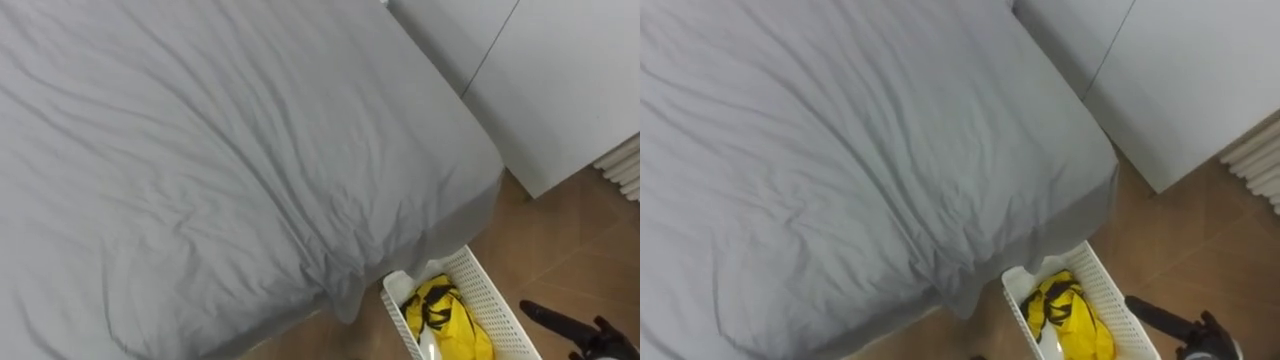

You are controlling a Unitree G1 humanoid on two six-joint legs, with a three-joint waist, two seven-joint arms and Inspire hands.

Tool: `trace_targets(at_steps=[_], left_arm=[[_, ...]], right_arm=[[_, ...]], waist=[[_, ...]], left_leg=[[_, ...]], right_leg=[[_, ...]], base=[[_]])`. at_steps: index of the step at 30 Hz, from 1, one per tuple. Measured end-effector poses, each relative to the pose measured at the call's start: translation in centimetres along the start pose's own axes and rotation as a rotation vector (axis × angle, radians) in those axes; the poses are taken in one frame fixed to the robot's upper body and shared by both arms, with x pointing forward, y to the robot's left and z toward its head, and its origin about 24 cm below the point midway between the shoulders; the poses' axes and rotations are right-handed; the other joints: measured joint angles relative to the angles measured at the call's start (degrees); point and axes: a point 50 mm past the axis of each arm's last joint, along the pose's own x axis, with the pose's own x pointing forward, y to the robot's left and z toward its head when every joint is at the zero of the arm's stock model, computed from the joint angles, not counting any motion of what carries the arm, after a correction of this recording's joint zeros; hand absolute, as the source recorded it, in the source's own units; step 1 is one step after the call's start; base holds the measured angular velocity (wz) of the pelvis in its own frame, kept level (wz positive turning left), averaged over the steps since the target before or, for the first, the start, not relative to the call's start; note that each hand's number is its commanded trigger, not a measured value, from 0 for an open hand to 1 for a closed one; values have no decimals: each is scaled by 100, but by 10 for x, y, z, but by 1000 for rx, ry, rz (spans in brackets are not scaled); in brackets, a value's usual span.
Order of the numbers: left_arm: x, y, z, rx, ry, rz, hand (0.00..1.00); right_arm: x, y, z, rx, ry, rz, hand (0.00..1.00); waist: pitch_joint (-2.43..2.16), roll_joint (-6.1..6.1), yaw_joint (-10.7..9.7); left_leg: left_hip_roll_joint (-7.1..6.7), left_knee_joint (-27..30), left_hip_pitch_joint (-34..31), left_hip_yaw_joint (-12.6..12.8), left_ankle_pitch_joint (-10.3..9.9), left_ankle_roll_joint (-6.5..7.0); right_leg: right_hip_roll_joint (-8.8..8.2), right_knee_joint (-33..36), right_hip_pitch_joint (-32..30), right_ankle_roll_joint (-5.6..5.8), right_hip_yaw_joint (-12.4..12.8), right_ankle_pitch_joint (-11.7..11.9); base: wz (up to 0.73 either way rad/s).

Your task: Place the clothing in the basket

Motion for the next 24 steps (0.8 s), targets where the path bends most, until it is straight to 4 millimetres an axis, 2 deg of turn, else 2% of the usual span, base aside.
trace_targets(at_steps=[3,4,6,8,11,13,18,21,24], left_arm=[[-1,2,-6,41,8,9,0],[-2,3,-8,60,12,11,0],[-2,4,-10,83,13,14,0],[-2,5,-11,102,13,15,0],[-2,2,-8,98,-2,9,0],[-2,1,-7,120,-5,6,0],[-2,-5,-4,120,-22,14,0],[-3,-10,-3,126,-38,27,0],[-4,-15,-2,106,-50,38,0]], right_arm=[[-2,2,-7,18,13,20,0],[-3,6,-10,7,10,44,0],[-5,10,-17,-21,11,72,0],[-8,17,-30,-35,39,99,0],[-13,34,-47,-38,87,163,0],[-17,41,-59,-62,120,194,0],[-25,53,-86,-170,208,257,0],[-31,52,-105,-245,280,270,0],[-39,41,-125,-319,355,259,0]], waist=[[-22,-130,-8],[-46,-176,-17],[-62,-248,-23],[-112,-334,-9],[-99,-388,78],[-51,-424,170],[-41,-446,435],[-31,-453,485],[-29,-459,616]], left_leg=[[-23,-104,290,-72,20,-25],[-26,-114,391,-134,21,-28],[-40,-128,538,-288,22,-32],[-62,-128,607,-415,21,-34],[-120,-147,759,-624,21,-32],[-201,-224,983,-808,18,-28],[-263,-327,1107,-928,17,-26],[-316,-339,1126,-1088,17,-25],[-384,-356,1168,-1221,8,-15]], right_leg=[[-5,-91,279,-6,-65,-7],[-11,-186,449,-9,-138,-11],[-11,-372,735,-3,-265,3],[-14,-500,933,4,-363,4],[-72,-598,1204,21,-570,8],[-84,-609,1455,64,-635,-84],[-115,-697,1665,82,-796,-107],[-185,-769,1810,95,-997,-126],[-197,-799,1903,128,-1136,-205]], base=[[12],[22],[40],[47],[36],[32],[19],[29],[30]])
